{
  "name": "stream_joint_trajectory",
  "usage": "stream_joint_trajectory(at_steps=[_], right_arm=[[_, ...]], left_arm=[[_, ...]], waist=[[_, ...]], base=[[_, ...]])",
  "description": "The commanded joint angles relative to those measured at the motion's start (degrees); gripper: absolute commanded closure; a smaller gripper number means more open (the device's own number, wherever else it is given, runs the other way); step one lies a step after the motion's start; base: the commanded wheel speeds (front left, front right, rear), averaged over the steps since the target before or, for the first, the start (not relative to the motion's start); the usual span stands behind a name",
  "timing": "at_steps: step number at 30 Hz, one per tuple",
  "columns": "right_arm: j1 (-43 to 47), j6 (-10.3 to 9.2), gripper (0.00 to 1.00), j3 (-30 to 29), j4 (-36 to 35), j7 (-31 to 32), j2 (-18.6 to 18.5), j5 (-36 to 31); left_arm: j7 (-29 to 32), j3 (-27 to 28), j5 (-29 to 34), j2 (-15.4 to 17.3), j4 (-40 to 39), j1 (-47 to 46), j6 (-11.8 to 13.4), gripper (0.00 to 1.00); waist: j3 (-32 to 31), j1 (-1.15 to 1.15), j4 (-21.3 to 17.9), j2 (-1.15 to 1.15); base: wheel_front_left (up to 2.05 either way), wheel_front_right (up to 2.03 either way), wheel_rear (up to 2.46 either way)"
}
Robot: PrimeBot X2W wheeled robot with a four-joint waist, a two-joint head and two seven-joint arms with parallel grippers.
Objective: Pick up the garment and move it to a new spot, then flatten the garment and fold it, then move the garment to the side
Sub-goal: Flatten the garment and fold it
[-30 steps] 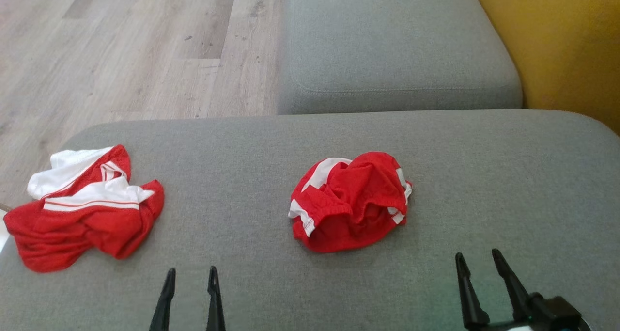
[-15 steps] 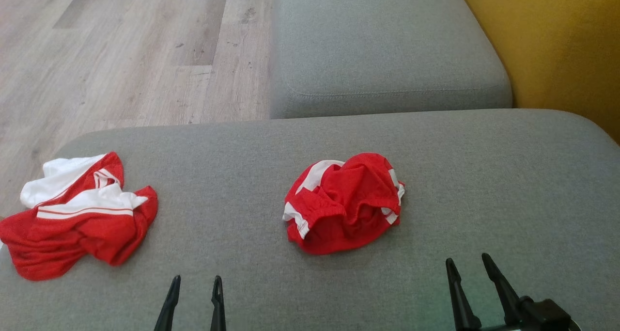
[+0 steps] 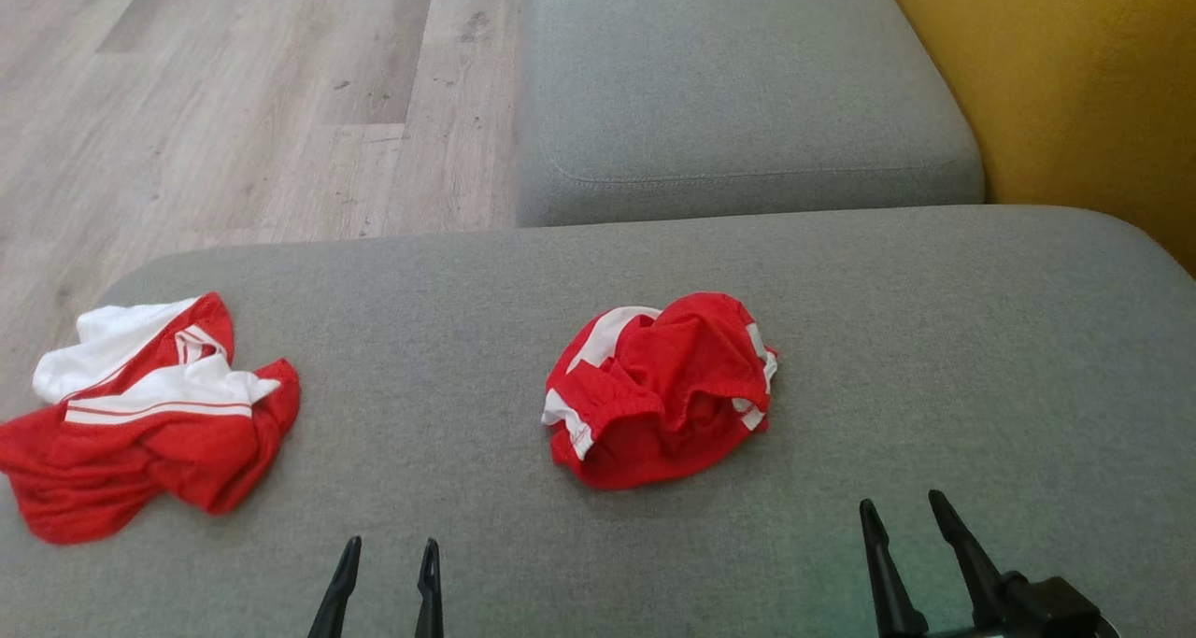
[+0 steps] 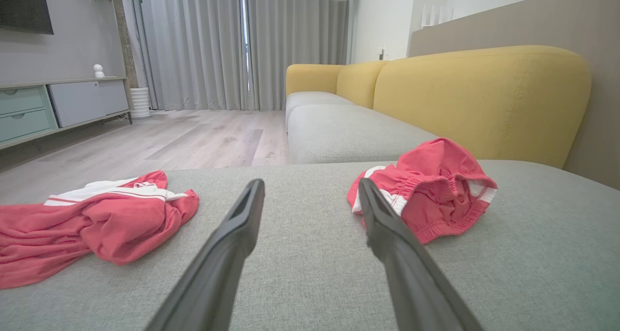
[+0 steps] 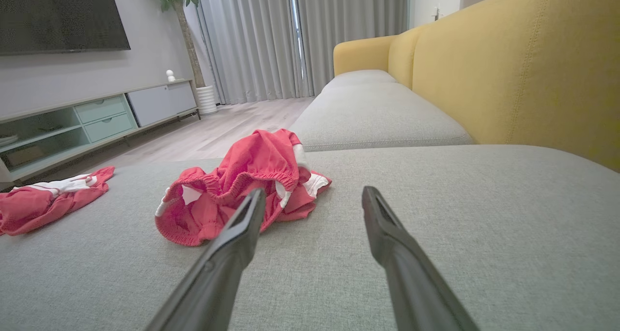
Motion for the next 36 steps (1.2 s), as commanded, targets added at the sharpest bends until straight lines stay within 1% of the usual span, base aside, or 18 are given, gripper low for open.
stream_joint_trajectory(at_steps=[1, 7, 11, 13, 21, 24, 27, 29, 31, 34, 36], right_arm=[[-3.03, 0.44, 0.00, 1.02, -2.01, -0.32, -0.36, -0.25], [-3.64, 0.44, 0.00, 0.59, -2.47, -0.32, -0.36, -0.40], [-4.58, 0.44, 0.00, 1.18, -2.41, -0.32, -0.36, 0.15], [-5.32, 0.44, 0.00, 1.37, -2.58, -0.32, -0.36, 0.34], [-8.40, 0.44, 0.00, 1.48, -4.69, -0.32, -0.36, -1.38], [-10.25, 0.44, 0.00, 1.33, -5.65, -0.32, -0.36, -1.60], [-12.13, 0.44, 0.00, 1.13, -6.54, -0.32, -0.36, -1.36], [-13.20, 0.44, 0.00, 1.06, -7.09, -0.32, -0.36, -1.03], [-14.12, 0.44, 0.00, 1.01, -7.40, -0.32, -0.36, -0.75], [-15.08, 0.44, 0.00, 1.06, -7.58, -0.32, -0.36, -0.50], [-15.55, 0.44, 0.00, 0.97, -7.61, -0.32, -0.36, -0.28]], left_arm=[[-0.38, 2.01, 0.29, -0.90, -1.60, -2.00, -0.30, 0.00], [-0.38, 1.42, -0.57, -1.03, -0.94, -2.50, -1.28, 0.00], [-0.38, -1.06, -1.77, -1.06, 0.40, -5.25, -3.25, 0.00], [-0.38, -2.54, -2.09, -1.07, 1.91, -7.80, -3.55, 0.00], [-0.38, -12.95, -1.09, -1.07, 12.22, -24.40, -6.38, 0.00], [-0.36, -17.75, -2.16, -1.08, 18.50, -31.83, -7.76, 0.00], [0.71, -22.37, -3.99, -1.08, 24.88, -39.63, -8.56, 0.00], [1.82, -25.21, -5.30, -1.08, 28.70, -44.45, -8.80, 0.00], [2.26, -27.44, -6.79, -1.08, 31.82, -48.64, -8.33, 0.00], [2.48, -30.64, -8.73, -1.08, 35.58, -53.54, -6.74, 0.00], [2.23, -32.42, -9.97, -1.08, 37.51, -56.08, -5.21, 0.00]], waist=[[0.07, 0.00, -0.21, 0.00], [1.25, 0.00, -1.93, 0.00], [3.84, 0.00, -4.58, 0.00], [5.69, 0.00, -6.05, 0.00], [14.43, 0.00, -11.31, 0.00], [18.48, 0.00, -12.71, 0.00], [21.86, 0.00, -13.80, 0.00], [23.92, 0.00, -14.54, 0.00], [25.65, 0.00, -15.22, 0.00], [27.66, 0.00, -16.15, 0.00], [28.61, 0.00, -16.56, 0.00]], base=[[0.00, 0.00, 0.00], [0.00, 0.00, 0.00], [0.00, 0.00, 0.00], [0.00, 0.00, 0.00], [0.00, 0.00, 0.00], [0.00, 0.00, 0.00], [0.00, 0.00, 0.00], [0.00, 0.00, 0.00], [0.00, 0.00, 0.00], [0.00, 0.00, 0.00], [0.00, 0.00, 0.00]])
